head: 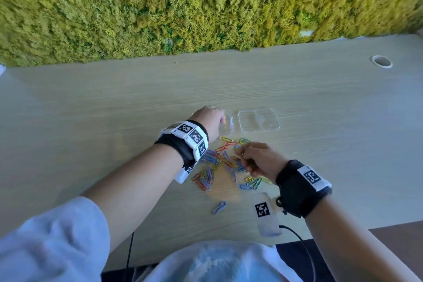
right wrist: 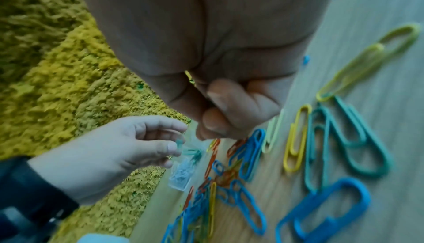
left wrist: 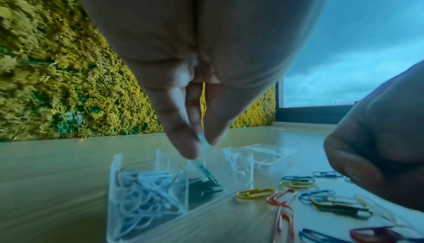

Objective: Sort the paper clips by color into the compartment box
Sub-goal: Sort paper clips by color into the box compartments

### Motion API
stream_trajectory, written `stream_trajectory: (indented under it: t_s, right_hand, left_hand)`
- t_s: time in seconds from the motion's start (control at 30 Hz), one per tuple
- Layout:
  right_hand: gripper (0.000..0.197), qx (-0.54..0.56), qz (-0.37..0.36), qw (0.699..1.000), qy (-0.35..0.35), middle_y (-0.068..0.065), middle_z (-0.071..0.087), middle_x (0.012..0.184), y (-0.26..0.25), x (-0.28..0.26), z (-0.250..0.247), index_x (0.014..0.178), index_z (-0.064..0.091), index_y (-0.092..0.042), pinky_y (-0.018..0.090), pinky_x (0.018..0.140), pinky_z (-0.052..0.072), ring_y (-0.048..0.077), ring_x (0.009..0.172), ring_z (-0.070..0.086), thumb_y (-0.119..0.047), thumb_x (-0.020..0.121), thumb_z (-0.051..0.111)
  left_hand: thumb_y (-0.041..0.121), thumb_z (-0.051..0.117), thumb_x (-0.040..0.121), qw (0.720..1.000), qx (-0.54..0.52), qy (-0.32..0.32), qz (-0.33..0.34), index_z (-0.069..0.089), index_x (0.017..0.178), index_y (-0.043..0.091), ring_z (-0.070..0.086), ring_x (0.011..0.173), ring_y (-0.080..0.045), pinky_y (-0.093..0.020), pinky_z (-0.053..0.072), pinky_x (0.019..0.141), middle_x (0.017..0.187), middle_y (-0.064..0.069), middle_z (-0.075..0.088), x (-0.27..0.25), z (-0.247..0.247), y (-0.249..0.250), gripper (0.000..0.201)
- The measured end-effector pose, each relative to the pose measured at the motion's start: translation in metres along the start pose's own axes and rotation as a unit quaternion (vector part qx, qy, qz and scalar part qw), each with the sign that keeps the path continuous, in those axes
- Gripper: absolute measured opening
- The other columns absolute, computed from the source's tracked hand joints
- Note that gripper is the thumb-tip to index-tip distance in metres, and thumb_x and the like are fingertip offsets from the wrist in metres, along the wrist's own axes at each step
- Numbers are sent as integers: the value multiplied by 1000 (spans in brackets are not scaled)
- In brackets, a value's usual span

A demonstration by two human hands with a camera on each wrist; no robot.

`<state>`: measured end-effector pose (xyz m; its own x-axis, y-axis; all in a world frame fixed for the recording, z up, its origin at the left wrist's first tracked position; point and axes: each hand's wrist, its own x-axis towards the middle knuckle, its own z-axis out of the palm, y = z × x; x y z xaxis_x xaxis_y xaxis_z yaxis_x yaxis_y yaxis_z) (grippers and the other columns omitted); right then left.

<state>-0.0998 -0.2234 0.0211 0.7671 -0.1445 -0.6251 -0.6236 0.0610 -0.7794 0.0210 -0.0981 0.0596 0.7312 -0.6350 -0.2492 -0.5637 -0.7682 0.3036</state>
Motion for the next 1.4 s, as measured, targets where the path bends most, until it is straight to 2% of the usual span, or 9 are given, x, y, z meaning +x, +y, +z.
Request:
stream_trajectory:
  t_s: [0.17,0.33,0.43,0.57,0.83,0.93,1.07,1.2,1.4]
  right_hand:
    - [32,-150,-41,988,-4,5,51,60,-10,9,5,78,54,-13,17,32,32,7,34,46,8,89,33]
    - [35,-287,-72,955,4,3,54,58,-31,21,17,71,56,-17,25,48,40,14,46,46,4,91,37]
    - [31,-406,-122,905,36,-1,60,69,-56,29,26,73,65,-17,22,56,45,16,61,56,-3,91,44]
    - [27,-557,-161,811,79,6,70,108,-81,48,42,101,73,-9,28,85,54,24,100,65,-9,90,48]
    - [32,-660,-168,729,77,9,67,110,-95,60,62,112,66,-11,32,82,56,28,98,65,-2,85,53]
    - [32,-662,-173,726,70,9,65,113,-94,60,62,113,66,-12,31,83,55,28,99,64,-1,86,52]
    - [37,-632,-181,749,80,8,66,113,-91,57,57,115,66,-16,29,80,54,27,100,64,1,87,49]
    - [32,-598,-200,772,77,5,67,107,-83,45,50,101,71,-21,30,79,56,24,91,65,-3,87,48]
    - [27,-651,-180,734,-66,-5,69,106,-53,18,51,98,73,-25,29,83,57,14,90,67,-12,90,50]
  left_hand:
    - [-7,47,87,998,-42,44,11,60,119,17,58,104,-23,-31,47,89,120,-8,58,-8,-1,-11,42]
    - [-1,46,90,989,-99,110,12,64,112,13,58,98,-19,-29,48,90,110,-7,62,-29,-3,-30,33]
    - [2,45,90,987,-109,118,-2,66,110,14,59,97,-21,-26,45,85,111,-9,64,-41,3,-43,31]
    - [6,44,92,988,-115,93,-36,67,108,18,62,92,-21,-24,45,80,108,-7,66,-55,13,-56,30]
    - [14,58,87,989,-95,45,-102,67,96,19,60,87,-20,-25,45,78,98,-2,66,-71,15,-74,14]
    - [17,58,88,991,-68,14,-117,68,96,18,60,92,-19,-27,45,80,91,2,61,-77,12,-80,13]
    - [20,59,89,993,-40,-28,-108,69,101,18,53,80,-13,-25,44,78,99,1,67,-79,13,-81,17]
    - [28,62,88,994,-19,-41,-95,68,107,20,56,83,-17,-26,43,76,100,0,67,-75,19,-75,21]
    - [25,63,84,996,2,-21,-86,71,85,24,56,79,-16,-26,45,68,86,6,61,-70,22,-72,8]
